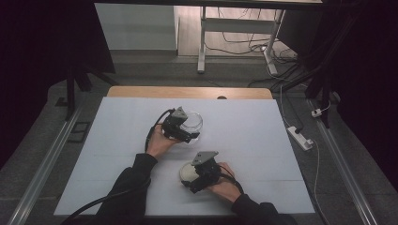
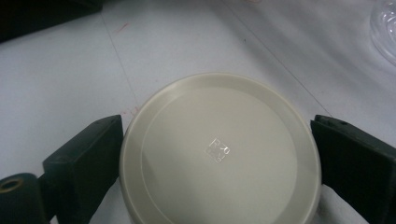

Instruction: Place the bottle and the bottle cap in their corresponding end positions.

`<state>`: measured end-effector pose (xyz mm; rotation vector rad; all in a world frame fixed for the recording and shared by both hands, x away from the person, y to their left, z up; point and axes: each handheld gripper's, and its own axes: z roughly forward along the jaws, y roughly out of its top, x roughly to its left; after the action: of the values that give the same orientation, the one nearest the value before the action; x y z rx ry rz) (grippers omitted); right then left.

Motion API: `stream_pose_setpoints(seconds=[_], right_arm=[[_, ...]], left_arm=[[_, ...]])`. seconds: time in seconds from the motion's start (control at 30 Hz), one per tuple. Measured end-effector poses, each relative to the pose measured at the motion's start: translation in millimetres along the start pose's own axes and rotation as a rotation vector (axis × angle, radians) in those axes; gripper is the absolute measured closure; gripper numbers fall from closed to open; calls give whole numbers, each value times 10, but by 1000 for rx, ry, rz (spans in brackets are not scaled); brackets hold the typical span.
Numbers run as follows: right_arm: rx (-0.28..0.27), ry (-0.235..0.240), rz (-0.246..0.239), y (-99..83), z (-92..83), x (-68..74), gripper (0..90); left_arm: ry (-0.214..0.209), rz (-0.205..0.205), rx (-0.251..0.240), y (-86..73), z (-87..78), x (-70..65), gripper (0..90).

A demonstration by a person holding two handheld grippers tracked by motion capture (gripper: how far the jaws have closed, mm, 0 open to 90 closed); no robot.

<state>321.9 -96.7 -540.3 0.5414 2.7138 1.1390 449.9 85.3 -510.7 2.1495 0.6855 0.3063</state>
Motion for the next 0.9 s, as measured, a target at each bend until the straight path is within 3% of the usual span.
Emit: stream_pose_setpoints(seconds=[0.17, 0.37, 0.9], right_arm=[[-11, 14, 22, -1, -11, -26, 11], [-33, 19, 33, 13, -42, -37, 6], [-65, 14, 44, 50, -129, -51, 6]], left_arm=[[7, 11, 26, 7, 5, -25, 39], [-30, -27, 43, -14, -8, -8, 0], [-38, -63, 71, -142, -201, -38, 0]])
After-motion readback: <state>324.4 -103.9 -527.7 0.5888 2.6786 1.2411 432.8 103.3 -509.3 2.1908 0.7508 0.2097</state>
